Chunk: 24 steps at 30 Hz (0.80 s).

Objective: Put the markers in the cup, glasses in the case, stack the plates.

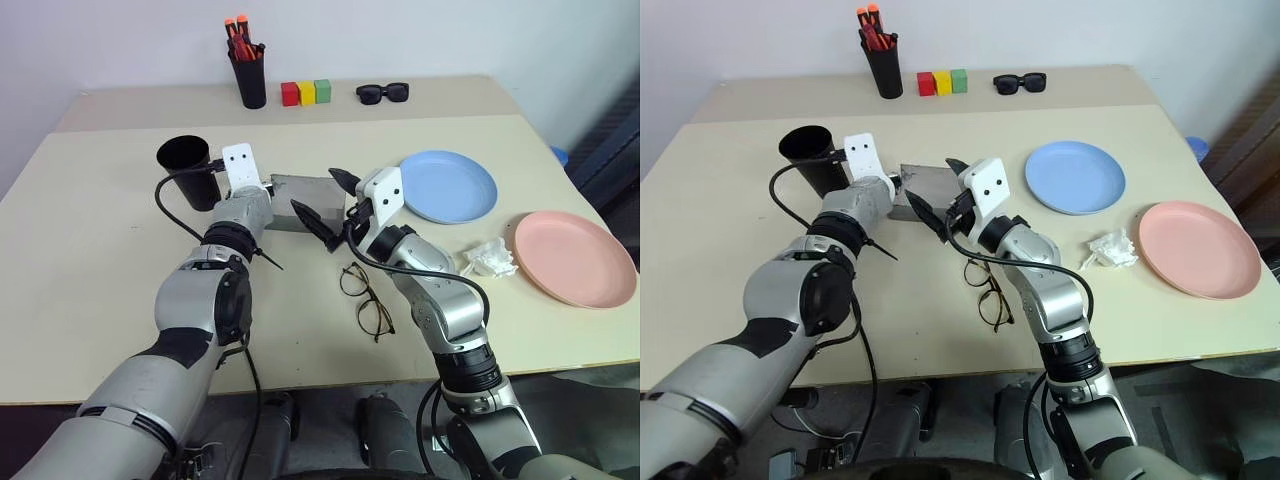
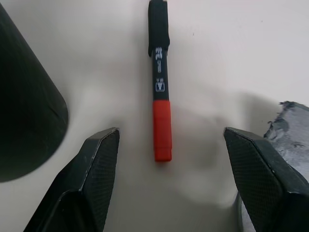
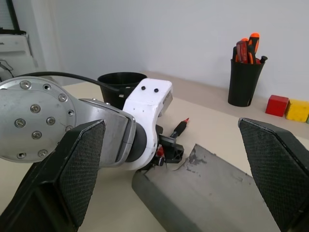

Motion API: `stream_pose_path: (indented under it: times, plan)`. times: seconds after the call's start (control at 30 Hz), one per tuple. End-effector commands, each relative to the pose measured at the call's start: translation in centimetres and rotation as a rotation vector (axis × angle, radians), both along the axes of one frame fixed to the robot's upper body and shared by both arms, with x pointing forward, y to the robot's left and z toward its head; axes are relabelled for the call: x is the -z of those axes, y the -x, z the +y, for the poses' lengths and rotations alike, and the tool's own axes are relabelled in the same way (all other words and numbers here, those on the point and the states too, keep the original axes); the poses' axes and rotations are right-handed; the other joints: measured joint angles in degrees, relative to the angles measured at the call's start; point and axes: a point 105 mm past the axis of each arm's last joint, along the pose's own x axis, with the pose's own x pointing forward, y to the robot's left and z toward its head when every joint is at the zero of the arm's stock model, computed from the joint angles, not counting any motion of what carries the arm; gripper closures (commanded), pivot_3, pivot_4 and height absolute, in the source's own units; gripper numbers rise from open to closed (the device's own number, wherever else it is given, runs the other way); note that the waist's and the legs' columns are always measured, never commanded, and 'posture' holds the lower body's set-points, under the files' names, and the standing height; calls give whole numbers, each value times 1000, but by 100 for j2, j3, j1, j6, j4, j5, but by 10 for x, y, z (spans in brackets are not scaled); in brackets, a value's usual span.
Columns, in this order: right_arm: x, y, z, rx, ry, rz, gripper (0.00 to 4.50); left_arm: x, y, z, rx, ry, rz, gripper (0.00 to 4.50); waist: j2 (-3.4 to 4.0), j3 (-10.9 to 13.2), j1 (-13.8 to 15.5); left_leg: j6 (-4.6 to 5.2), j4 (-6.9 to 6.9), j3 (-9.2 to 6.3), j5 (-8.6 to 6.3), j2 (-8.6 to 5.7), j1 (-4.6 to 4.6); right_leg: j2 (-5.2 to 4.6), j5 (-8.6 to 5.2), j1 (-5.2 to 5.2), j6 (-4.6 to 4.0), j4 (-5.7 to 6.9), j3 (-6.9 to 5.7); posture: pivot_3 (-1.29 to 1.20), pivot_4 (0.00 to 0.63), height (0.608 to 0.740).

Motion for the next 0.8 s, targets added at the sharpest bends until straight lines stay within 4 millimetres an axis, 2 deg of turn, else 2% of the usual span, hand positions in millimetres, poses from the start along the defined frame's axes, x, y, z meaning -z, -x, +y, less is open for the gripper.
stream_pose_path:
  times: [0.03,0.1,0.2,0.4,0.8]
  plan:
    - [-12,4,3,-10,-21,-52,0,-10,-2,2,-4,-6,-11,2235,0,0,0,0,0,0,0,0,0,0,0,0,0,0,0,0,150,740]
    - [-12,4,3,-7,-21,-52,0,-10,-2,3,-4,-15,-10,3295,0,0,0,0,0,0,0,0,0,0,0,0,0,1,0,0,150,740]
    - [-11,4,2,-4,-20,-51,0,-10,-2,3,-1,-22,-9,4469,0,0,4,0,1,0,0,0,0,0,0,0,0,2,0,0,150,740]
    - [-11,4,2,-3,-19,-50,0,-14,-4,0,16,-46,-33,4469,0,0,5,0,2,0,0,-1,0,0,0,1,0,2,0,0,150,740]
    - [-10,5,3,-9,-19,-45,0,-38,-11,-15,104,-148,-157,4469,0,0,1,-1,2,0,0,-1,0,0,0,0,0,2,0,0,150,740]
